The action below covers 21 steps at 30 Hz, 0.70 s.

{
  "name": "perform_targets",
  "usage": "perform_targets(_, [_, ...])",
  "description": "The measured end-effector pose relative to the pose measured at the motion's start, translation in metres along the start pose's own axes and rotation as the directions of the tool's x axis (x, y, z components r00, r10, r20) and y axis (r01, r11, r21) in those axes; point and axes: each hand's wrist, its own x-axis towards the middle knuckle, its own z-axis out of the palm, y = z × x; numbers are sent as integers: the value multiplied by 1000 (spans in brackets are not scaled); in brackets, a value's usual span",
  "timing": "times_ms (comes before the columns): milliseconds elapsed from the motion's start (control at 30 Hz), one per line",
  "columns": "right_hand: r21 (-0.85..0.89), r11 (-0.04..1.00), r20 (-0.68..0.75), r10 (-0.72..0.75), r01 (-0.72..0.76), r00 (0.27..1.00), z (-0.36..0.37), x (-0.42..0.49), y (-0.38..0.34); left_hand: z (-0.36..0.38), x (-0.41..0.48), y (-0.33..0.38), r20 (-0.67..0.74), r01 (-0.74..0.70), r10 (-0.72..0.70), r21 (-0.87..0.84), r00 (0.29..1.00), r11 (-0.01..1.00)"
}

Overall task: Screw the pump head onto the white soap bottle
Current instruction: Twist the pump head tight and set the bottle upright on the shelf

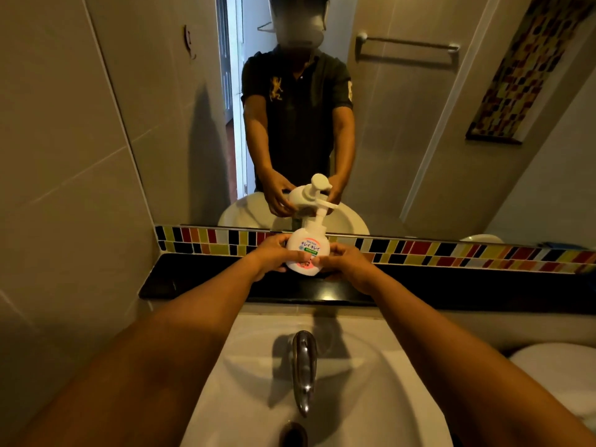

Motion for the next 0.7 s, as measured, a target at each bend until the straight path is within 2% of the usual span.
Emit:
perform_targets(133, [-43, 999, -12, 6, -6, 1000, 3, 14, 8, -1, 12, -11, 8, -18, 18, 68, 1000, 998])
perform_targets(300, [-109, 994, -31, -28, 25, 999, 9, 25, 19, 3, 28, -28, -55, -10, 16, 111, 998, 994])
perform_targets(700, [-170, 985, -90, -30, 15, 995, 16, 42, 42, 12, 46, -55, -104, 6, 5, 104, 995, 995])
